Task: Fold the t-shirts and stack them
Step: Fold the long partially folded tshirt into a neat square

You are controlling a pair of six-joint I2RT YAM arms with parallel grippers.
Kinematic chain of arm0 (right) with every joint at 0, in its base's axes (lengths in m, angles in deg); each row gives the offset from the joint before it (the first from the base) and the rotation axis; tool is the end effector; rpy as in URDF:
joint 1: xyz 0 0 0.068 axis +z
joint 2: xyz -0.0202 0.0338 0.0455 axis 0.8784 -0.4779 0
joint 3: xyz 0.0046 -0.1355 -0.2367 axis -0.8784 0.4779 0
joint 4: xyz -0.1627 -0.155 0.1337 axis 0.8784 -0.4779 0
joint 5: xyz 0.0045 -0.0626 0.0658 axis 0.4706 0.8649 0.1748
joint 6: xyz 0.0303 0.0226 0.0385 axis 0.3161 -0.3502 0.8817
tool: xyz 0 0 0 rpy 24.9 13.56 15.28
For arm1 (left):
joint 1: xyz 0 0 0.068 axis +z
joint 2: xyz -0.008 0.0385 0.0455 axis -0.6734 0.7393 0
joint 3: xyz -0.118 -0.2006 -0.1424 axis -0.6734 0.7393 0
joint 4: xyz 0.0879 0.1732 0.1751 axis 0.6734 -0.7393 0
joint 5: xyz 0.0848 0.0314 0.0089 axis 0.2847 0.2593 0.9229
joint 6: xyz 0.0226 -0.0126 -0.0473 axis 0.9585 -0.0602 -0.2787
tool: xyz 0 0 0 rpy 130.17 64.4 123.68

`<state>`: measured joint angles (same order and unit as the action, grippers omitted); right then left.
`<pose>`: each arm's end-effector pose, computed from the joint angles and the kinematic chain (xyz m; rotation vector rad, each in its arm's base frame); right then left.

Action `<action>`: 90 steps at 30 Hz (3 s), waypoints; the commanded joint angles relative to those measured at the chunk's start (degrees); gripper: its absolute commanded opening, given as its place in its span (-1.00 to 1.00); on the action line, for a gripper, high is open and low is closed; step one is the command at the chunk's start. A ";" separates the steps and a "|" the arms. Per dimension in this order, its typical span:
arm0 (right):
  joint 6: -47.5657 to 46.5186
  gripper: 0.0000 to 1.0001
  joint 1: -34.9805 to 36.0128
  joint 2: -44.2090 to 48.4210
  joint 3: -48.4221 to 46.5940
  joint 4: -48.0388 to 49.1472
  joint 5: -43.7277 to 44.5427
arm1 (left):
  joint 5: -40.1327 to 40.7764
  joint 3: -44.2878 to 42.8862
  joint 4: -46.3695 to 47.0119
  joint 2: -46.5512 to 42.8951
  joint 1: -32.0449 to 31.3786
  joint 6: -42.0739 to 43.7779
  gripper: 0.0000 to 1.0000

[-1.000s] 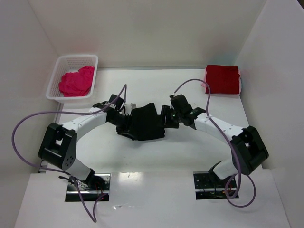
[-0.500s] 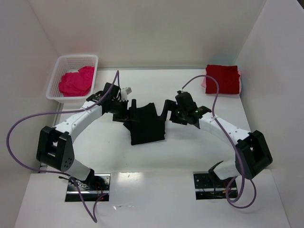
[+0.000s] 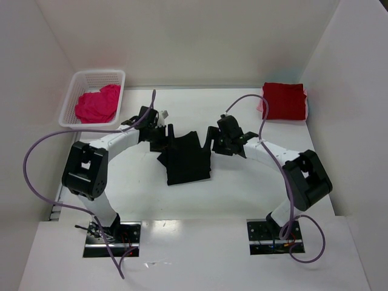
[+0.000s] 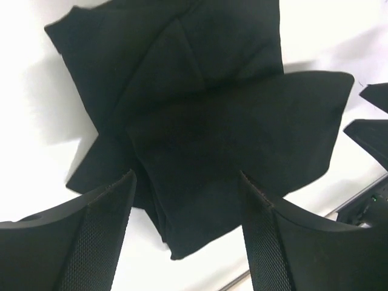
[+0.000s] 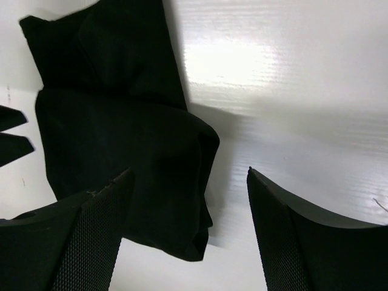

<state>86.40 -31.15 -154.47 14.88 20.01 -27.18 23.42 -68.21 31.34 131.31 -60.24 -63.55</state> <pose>0.2845 0.1669 0.2025 0.0931 2.4994 0.5139 0.3394 -0.1226 0.2044 -0.0664 2.6049 -0.7495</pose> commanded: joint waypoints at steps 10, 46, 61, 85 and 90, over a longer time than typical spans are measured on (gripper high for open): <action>0.04 0.51 -0.95 -6.46 -6.17 5.28 -0.39 | -1.24 -2.53 4.18 4.51 0.86 -0.31 0.50; 1.10 -0.92 -0.95 -7.62 -8.46 5.71 -3.29 | -5.28 -2.54 4.88 3.91 1.39 1.80 -0.75; -1.19 -0.97 -0.95 0.48 -12.67 5.62 -5.83 | -1.60 0.37 2.69 -9.81 2.53 0.13 -0.84; -7.17 -0.87 -0.43 -14.45 -28.67 8.18 -13.57 | -0.01 2.48 1.63 -13.77 6.05 -2.51 -0.89; -7.69 -0.87 -0.42 -19.12 -33.50 8.18 -14.10 | 0.61 3.09 2.86 -12.46 7.19 -3.03 -0.92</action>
<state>80.33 -31.76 -171.59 -13.65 26.00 -40.03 23.73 -65.50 32.83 119.59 -53.75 -65.23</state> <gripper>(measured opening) 0.066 0.045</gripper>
